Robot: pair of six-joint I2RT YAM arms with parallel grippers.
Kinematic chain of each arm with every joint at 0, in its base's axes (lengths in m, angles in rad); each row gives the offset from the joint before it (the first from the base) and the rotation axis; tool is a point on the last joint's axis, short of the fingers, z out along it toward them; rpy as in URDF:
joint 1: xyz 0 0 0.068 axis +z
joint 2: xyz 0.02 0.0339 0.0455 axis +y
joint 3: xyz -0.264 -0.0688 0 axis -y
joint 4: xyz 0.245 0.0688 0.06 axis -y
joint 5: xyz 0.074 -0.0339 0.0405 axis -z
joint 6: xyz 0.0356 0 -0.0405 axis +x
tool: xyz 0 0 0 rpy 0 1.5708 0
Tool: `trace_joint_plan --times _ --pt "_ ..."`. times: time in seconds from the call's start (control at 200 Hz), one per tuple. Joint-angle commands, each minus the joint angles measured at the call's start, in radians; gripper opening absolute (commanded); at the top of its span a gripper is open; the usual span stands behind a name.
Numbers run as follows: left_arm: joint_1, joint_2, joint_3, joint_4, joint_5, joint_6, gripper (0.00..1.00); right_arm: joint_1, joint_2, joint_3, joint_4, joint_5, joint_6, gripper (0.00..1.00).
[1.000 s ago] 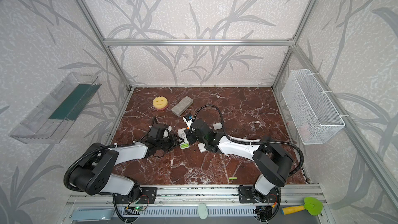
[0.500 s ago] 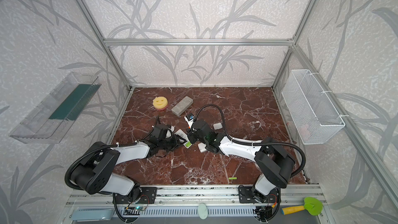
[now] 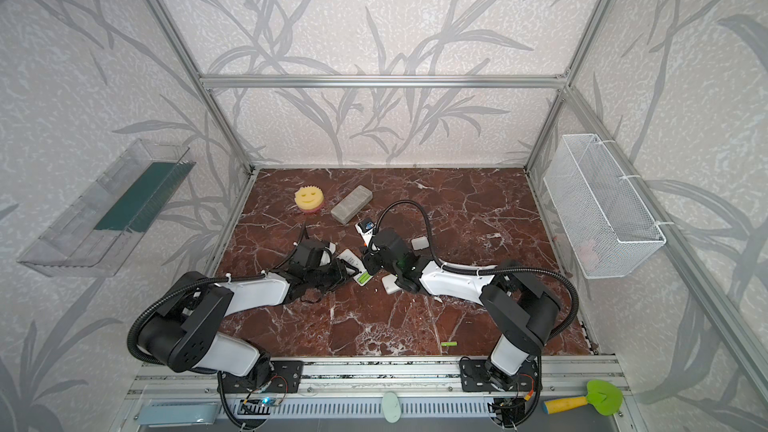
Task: Unload the batteries from the remote control
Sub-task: 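Insert the screwdriver tip under the green batteries with the right gripper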
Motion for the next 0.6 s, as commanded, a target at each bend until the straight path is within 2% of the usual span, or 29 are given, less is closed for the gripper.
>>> trace_joint_plan --times 0.0,0.595 --pt "-0.001 0.027 -0.003 -0.005 -0.006 -0.016 0.44 -0.003 0.005 -0.012 0.045 -0.008 -0.018 0.00" --pt "-0.001 0.077 -0.007 0.009 0.005 -0.036 0.43 -0.022 -0.029 -0.032 0.029 -0.036 -0.088 0.00"
